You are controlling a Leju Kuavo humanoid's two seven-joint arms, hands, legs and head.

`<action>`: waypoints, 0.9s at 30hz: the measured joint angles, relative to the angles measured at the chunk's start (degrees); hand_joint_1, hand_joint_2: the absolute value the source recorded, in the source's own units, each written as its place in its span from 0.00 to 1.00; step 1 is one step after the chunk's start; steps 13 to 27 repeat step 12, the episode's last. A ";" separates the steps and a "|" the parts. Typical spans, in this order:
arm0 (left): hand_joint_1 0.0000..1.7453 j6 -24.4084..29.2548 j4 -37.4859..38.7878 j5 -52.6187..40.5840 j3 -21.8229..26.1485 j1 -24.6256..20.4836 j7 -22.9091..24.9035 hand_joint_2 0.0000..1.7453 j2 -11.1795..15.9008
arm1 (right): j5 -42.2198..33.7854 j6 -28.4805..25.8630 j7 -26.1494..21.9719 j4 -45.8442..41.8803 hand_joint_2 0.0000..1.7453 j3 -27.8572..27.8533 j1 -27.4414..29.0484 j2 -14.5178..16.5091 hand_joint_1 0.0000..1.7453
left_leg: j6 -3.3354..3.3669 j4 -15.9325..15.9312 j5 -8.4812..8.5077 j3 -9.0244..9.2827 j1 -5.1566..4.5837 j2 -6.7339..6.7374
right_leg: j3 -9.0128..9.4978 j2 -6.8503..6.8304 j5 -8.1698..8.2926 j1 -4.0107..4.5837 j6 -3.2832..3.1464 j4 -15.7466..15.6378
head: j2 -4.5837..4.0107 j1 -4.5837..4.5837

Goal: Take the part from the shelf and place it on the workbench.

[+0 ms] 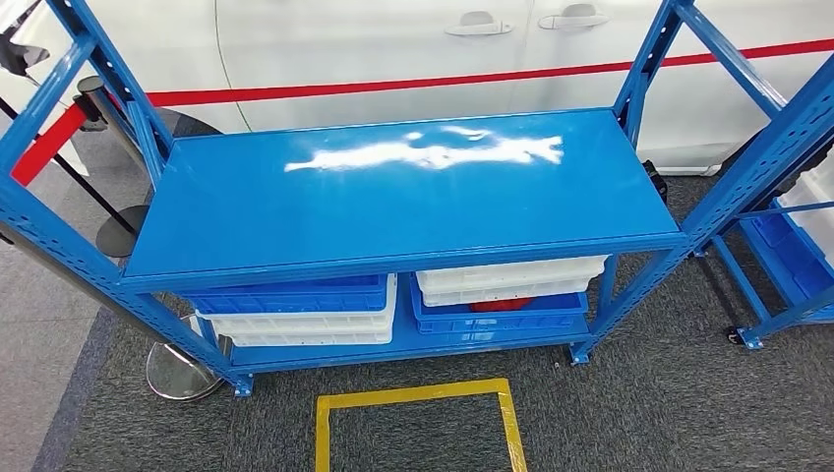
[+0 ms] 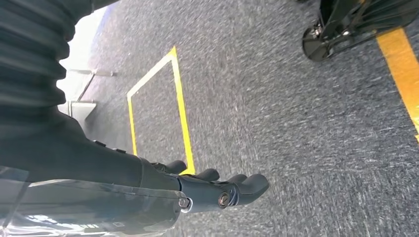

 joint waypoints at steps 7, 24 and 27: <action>0.00 -0.51 -0.61 6.74 -6.73 0.94 1.80 1.00 0.50 | -6.89 0.77 0.02 -0.67 1.00 7.23 0.91 -0.72 0.00 | 0.01 -0.01 -0.01 -0.04 0.03 0.00 | 0.01 0.00 0.00 -0.11 0.00 -0.01 | 0.00 0.00; 0.00 -1.02 -1.09 11.26 -11.52 1.66 2.93 0.67 0.88 | -11.73 1.50 -0.32 -1.22 0.00 11.93 1.56 -1.34 0.00 | 0.01 -0.01 0.00 -0.03 0.05 0.00 | 0.01 0.00 0.00 -0.09 0.00 -0.01 | 0.00 0.00; 0.00 -1.02 -1.09 11.26 -11.52 1.66 2.93 0.67 0.88 | -11.73 1.50 -0.32 -1.22 0.00 11.93 1.56 -1.34 0.00 | 0.01 -0.01 0.00 -0.03 0.05 0.00 | 0.01 0.00 0.00 -0.09 0.00 -0.01 | 0.00 0.00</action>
